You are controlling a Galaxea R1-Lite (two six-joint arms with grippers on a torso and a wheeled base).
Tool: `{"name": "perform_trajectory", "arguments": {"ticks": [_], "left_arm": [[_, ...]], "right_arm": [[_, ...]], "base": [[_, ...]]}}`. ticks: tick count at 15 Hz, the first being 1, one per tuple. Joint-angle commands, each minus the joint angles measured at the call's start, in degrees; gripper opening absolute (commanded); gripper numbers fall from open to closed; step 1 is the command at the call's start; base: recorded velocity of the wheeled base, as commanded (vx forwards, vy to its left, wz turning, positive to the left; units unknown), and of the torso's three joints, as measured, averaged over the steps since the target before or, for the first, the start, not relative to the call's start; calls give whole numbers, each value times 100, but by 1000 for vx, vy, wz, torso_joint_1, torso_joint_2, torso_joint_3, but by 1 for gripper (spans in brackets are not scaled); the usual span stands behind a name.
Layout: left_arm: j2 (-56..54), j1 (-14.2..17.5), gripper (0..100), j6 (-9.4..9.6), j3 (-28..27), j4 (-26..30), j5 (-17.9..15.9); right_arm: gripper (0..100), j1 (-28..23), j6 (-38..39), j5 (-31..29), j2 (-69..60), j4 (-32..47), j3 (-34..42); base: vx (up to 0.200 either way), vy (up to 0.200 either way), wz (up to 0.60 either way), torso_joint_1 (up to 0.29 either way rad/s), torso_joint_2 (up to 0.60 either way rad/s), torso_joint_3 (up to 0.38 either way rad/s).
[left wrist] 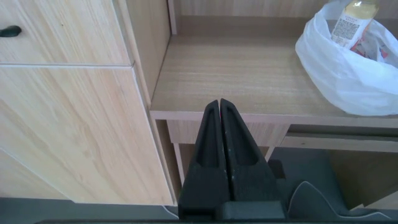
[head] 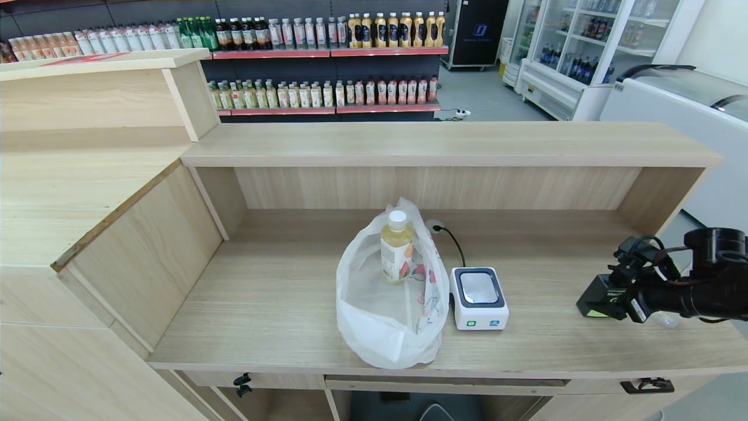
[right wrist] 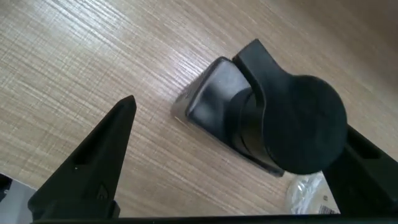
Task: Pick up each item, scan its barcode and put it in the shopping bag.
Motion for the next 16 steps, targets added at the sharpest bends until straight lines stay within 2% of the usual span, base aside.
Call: {"name": "perform_trajectory", "arguments": {"ticks": [1,7,8,13,16], "left_arm": [[0,0,0,2,0,0,2],[0,0,0,2,0,0,2],[0,0,0,2,0,0,2],[0,0,0,2,0,0,2],[0,0,0,2,0,0,2]], "right_arm": [[100,91,-2,30,140,-23,-8],[100,152,7,39,245,-23,-78],[0,170,7,39,219,-23,-60],[0,240,-125,56,-159,-480,133],[0,223,-916,12,-906,-542,590]], "base": [[0,0,0,0,0,0],[0,0,0,0,0,0],[0,0,0,0,0,0],[0,0,0,0,0,0],[0,0,0,0,0,0]]}}
